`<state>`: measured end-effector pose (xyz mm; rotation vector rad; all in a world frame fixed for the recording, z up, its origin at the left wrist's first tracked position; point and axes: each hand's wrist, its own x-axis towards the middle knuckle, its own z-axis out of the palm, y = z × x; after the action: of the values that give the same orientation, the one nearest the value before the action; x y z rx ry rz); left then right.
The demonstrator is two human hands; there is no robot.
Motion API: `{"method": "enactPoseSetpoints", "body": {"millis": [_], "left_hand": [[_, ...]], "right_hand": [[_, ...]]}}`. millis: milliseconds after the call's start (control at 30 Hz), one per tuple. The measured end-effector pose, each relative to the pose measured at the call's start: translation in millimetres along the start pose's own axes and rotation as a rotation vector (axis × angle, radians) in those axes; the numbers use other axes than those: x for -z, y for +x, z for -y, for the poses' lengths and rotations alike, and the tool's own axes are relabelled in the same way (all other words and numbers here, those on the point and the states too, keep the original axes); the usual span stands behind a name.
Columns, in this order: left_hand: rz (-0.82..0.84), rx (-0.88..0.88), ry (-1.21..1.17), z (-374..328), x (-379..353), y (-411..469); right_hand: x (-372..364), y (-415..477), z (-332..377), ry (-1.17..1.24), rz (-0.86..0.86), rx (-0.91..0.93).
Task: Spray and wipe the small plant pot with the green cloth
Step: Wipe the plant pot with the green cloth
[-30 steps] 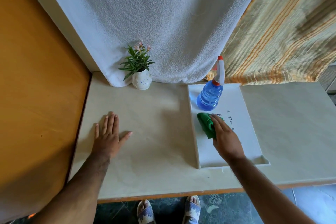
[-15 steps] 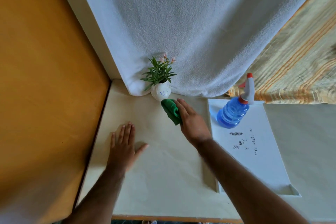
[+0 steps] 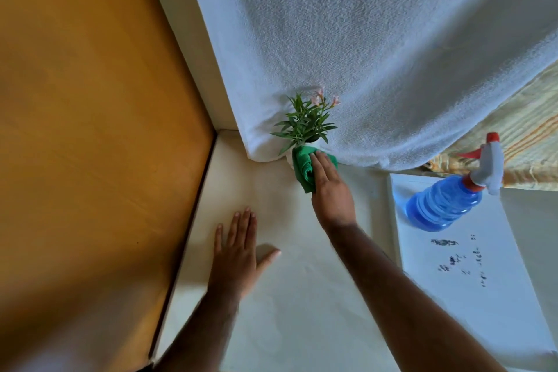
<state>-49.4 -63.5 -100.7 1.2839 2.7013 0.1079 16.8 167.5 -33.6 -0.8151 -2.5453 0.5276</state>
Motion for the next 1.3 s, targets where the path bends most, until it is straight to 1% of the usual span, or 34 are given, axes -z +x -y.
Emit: {"method": "enactPoseSetpoints", "body": {"millis": [133,300,467,533,667,800,867,967,1033,1300], "left_hand": [[-0.004,0.010,0.012,0,0,-1],[0.005,0.009,0.017,-1,1,0],[0.011,0.020,0.026,-1,2,1],[0.016,0.020,0.021,-1,2,1],[0.016,0.023,0.035,-2,2,0],[0.002,0.021,0.032,-2,3,0],[0.001,0.021,0.029,-3,3,0],[0.006,0.026,0.026,-2,3,0],[0.013,0.022,0.022,-2,3,0],[0.011,0.022,0.025,-1,2,-1]], "right_hand": [[-13,-2,-5,0.004,-0.005,0.042],[-17,-12,-8,0.004,0.059,0.041],[-4,0,-2,0.031,-0.008,0.085],[-3,4,1,0.023,-0.010,0.114],[-15,-3,-8,-0.069,0.043,0.219],[-21,-12,-14,-0.062,0.099,0.173],[-18,-11,-12,-0.050,0.075,0.181],[-8,-1,2,-0.048,0.015,0.269],[-3,6,13,-0.059,0.007,0.309],[-17,-1,-4,-0.144,0.152,0.365]]}}
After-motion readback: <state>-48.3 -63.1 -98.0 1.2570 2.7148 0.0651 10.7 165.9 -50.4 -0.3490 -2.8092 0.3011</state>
